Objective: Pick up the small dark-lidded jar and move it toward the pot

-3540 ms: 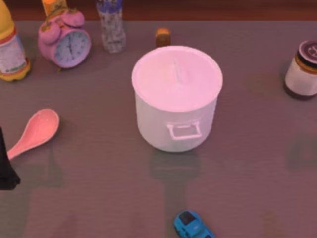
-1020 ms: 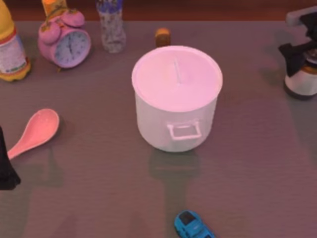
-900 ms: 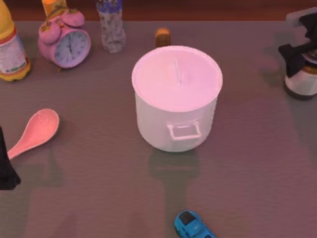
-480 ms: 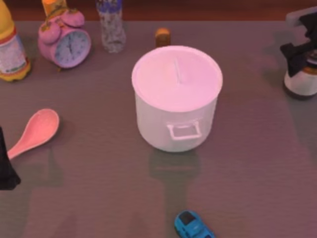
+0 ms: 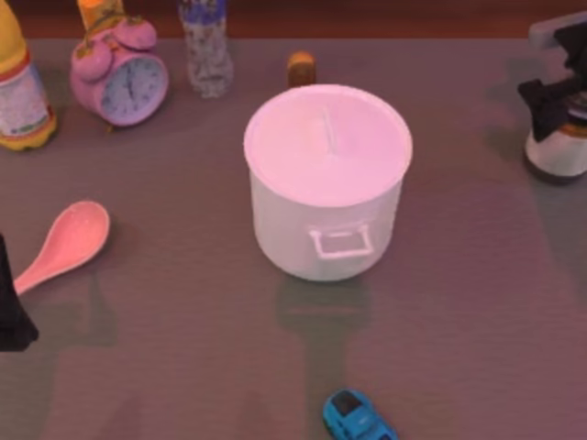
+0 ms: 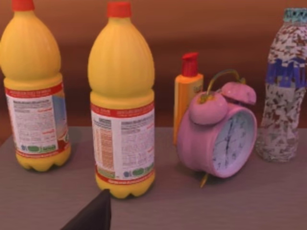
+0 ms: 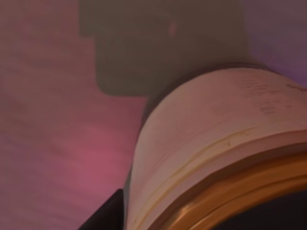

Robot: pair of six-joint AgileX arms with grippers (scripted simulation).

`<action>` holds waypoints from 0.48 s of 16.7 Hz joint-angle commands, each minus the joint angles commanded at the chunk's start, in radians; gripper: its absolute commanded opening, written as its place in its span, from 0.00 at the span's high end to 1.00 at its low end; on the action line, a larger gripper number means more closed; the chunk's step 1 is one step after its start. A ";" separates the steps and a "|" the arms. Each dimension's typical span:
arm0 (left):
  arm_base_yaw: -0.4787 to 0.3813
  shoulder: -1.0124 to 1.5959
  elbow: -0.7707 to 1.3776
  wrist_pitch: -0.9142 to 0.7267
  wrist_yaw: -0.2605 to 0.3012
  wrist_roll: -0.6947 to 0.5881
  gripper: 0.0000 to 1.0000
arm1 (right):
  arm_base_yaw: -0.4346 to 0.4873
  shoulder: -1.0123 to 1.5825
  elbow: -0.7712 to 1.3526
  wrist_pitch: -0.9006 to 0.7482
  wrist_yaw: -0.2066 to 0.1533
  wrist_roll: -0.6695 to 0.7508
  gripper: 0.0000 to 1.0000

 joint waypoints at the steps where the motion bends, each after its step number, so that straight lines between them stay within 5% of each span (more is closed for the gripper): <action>1: 0.000 0.000 0.000 0.000 0.000 0.000 0.00 | 0.000 0.000 0.000 0.000 0.000 0.000 0.98; 8: 0.000 0.000 0.000 0.000 0.000 0.000 0.00 | 0.000 0.000 0.000 0.000 0.000 0.000 1.00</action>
